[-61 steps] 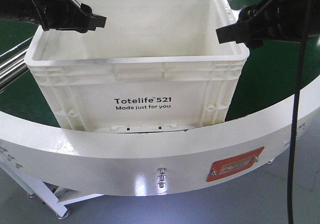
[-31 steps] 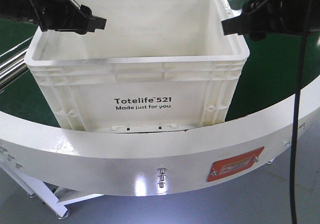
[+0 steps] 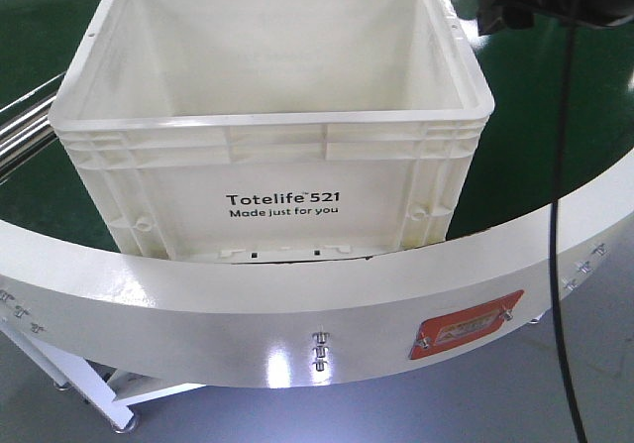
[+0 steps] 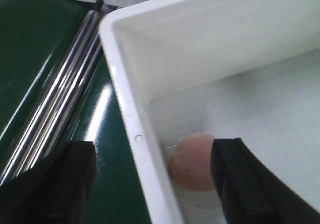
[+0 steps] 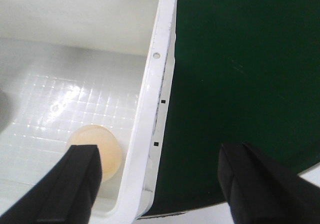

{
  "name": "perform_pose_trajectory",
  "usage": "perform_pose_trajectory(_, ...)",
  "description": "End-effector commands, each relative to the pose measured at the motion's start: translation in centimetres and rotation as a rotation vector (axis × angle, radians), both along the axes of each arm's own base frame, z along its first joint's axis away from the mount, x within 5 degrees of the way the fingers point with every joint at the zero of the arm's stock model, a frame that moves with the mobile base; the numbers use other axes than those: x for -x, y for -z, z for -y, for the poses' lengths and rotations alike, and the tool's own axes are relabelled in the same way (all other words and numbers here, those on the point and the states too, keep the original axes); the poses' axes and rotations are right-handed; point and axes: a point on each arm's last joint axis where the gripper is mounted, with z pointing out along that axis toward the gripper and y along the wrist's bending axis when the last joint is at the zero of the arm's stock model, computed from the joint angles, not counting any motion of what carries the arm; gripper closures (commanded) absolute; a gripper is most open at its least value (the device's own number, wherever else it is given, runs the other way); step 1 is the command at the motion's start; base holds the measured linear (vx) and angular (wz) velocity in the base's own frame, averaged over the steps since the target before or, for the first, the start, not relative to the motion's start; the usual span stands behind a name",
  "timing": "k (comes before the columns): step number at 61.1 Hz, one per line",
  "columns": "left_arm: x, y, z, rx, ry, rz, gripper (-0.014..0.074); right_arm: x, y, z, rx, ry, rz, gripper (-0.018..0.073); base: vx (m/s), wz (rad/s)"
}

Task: Place moving items into box and shelve
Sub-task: 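Move both grippers to the tote's side walls and grip the rims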

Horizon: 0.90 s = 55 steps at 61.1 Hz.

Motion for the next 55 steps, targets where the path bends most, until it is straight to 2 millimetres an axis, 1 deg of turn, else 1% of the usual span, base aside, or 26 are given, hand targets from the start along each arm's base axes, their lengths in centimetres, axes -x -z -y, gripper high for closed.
perform_pose_trajectory(1, 0.6, -2.2, -0.5, 0.006, -0.046, 0.109, 0.0009, -1.0, -1.8, 0.0, -0.004, 0.014, 0.058, 0.0027, 0.0, 0.0)
perform_pose_trajectory(8, -0.5, -1.2, -0.4, -0.007, -0.061, 0.054, 0.0009, -3.1, -1.5, -0.7, 0.006, 0.02, 0.02, 0.0027, 0.0, 0.0)
perform_pose_trajectory(14, -1.7, -0.6, -0.6, 0.002, -0.099, 0.001, 0.0009, -4.4, -1.2, -1.1, 0.013, 0.025, -0.01, 0.0027, 0.0, 0.0)
perform_pose_trajectory(22, -3.3, 0.1, -1.4, 0.008, -0.164, -0.084, 0.0009, -6.2, -0.2, -1.6, 0.018, 0.039, -0.052, 0.0027, 0.0, 0.0)
perform_pose_trajectory(31, -4.8, 1.7, -1.6, -0.006, -0.191, -0.181, 0.0009, -8.0, 1.1, -2.0, 0.009, 0.064, -0.081, 0.0038, 0.0, 0.0)
perform_pose_trajectory(41, -5.6, 2.9, -0.7, 0.065, -0.156, -0.237, 0.0009, -9.4, 2.9, -2.5, 0.017, 0.074, -0.124, 0.0055, 0.0, 0.0)
perform_pose_trajectory(47, -5.6, 3.1, -0.5, 0.07, -0.136, -0.245, 0.0009, -9.9, 3.8, -2.6, 0.026, 0.077, -0.151, 0.0056, 0.0, 0.0)
perform_pose_trajectory(55, -5.6, 3.1, -0.5, 0.071, -0.135, -0.245, 0.0009, -10.5, 4.6, -2.8, 0.026, 0.08, -0.163, 0.0056, 0.0, 0.0)
